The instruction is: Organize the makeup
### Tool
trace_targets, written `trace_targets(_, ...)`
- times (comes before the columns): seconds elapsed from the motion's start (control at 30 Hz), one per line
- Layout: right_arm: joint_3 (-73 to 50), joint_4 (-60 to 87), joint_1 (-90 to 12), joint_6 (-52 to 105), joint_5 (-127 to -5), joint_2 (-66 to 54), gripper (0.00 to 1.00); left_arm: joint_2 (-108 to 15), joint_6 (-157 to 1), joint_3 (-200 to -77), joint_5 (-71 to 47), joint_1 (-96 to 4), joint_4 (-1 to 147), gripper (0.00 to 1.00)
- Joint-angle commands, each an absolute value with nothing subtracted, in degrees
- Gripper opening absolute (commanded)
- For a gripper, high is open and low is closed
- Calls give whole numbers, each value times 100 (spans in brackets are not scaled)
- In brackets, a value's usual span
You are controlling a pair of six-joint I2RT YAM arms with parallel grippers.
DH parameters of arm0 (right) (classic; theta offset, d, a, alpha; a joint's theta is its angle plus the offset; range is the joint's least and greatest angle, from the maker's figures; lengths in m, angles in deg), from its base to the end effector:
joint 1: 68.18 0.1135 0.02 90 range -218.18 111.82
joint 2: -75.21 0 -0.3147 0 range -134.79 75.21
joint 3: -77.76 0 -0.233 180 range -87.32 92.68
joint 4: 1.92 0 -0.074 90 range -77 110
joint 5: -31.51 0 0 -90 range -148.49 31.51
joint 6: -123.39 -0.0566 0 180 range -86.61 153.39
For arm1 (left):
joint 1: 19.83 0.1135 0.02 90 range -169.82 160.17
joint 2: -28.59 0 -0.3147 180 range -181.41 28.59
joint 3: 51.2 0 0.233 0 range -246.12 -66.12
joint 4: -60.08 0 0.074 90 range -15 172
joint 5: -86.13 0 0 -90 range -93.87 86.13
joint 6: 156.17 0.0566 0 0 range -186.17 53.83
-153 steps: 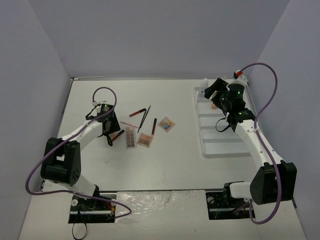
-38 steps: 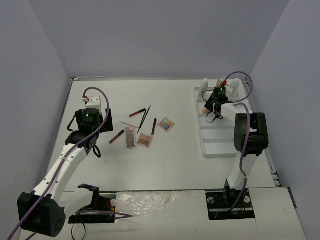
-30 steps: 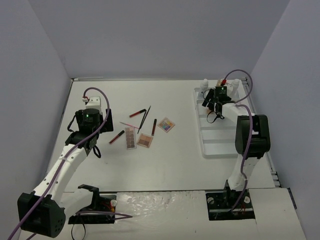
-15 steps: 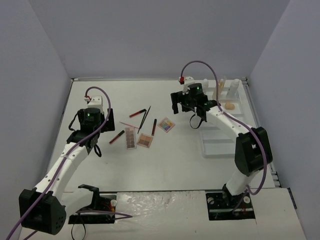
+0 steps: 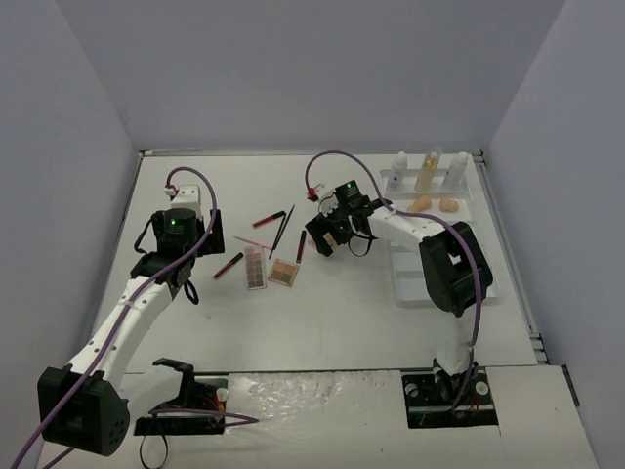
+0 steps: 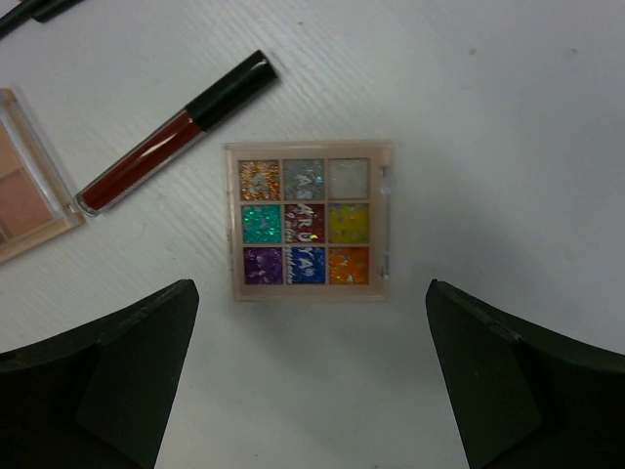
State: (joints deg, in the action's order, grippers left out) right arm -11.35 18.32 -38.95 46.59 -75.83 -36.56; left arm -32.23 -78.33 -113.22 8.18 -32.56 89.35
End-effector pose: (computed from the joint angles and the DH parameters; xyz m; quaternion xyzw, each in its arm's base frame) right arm 0.3852 0.2349 0.2385 -0.3838 0.8164 0.1929 0.3859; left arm 0.2110 -0.0356 0.3323 -0.0498 0.8530 -0.0224 0.5190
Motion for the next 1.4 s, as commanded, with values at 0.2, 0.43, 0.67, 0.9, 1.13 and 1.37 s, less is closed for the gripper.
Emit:
trace_targets(0.2, -795, 1845, -3700, 5064, -7253, -4010, 100, -3170, -7768, -11464, 852, -3283, 8621, 97)
trace_targets(0.43, -829, 1837, -3636, 5020, -7103, -4211, 100, -3179, -7777, -11464, 843, -3283, 8607, 97)
trace_targets(0.67, -785, 1827, -3594, 4956, -7063, -4269, 100, -3212, -7768, -11464, 808, -3283, 8598, 97)
trace_targets(0.9, -777, 1827, -3602, 4901, -7013, -4336, 96, -3206, -7759, -11464, 798, -3283, 8616, 97)
trace_targets(1.13, -769, 1827, -3615, 4753, -6709, -4211, 69, -3214, -7768, -11464, 764, -3283, 8616, 97)
trace_targets(1.37, -805, 1827, -3632, 4553, -6554, -3923, 48, -3160, -7768, -11464, 774, -3283, 8645, 97)
